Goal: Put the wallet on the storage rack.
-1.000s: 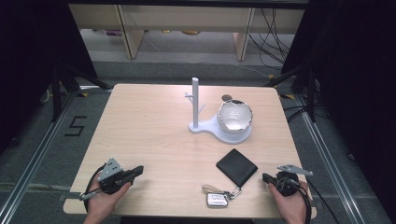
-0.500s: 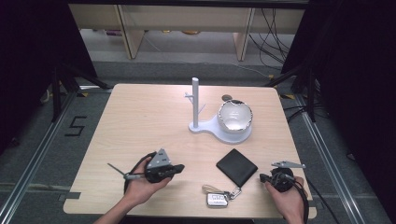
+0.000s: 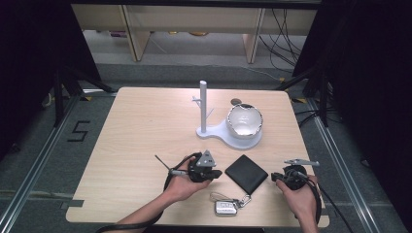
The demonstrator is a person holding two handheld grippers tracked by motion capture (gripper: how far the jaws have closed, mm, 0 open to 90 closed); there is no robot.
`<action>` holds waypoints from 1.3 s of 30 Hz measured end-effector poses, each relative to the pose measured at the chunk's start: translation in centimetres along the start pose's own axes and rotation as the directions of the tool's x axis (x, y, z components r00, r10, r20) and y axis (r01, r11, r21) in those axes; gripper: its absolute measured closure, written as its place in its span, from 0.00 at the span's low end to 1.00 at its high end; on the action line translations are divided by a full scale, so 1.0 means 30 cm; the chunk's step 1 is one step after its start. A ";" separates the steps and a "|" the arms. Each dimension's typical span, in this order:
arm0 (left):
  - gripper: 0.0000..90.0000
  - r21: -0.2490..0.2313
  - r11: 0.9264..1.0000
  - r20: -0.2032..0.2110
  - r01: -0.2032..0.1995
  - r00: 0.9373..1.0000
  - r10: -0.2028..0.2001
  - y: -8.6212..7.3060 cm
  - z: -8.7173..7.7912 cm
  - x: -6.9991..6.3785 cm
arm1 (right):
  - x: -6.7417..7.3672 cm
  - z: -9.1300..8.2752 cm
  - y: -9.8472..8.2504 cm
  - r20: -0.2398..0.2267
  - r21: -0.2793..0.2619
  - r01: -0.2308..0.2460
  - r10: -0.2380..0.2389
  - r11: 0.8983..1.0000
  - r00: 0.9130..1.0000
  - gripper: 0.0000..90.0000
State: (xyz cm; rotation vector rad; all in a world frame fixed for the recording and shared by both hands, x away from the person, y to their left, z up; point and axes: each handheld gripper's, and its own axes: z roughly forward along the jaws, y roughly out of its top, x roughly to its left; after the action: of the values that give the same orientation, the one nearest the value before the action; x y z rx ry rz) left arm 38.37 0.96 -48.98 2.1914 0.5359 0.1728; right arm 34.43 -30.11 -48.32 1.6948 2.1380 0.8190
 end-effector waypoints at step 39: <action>1.00 0.175 0.982 -0.023 -0.067 0.997 0.072 0.054 0.142 -0.038 | 0.028 0.058 0.033 -0.006 0.080 0.078 -0.077 0.994 0.997 1.00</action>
State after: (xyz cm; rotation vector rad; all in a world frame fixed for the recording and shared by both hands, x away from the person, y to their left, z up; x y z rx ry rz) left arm 39.16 -3.48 -50.33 2.3826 0.5077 0.2019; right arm 35.94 -28.71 -49.02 1.6379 2.2519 0.7236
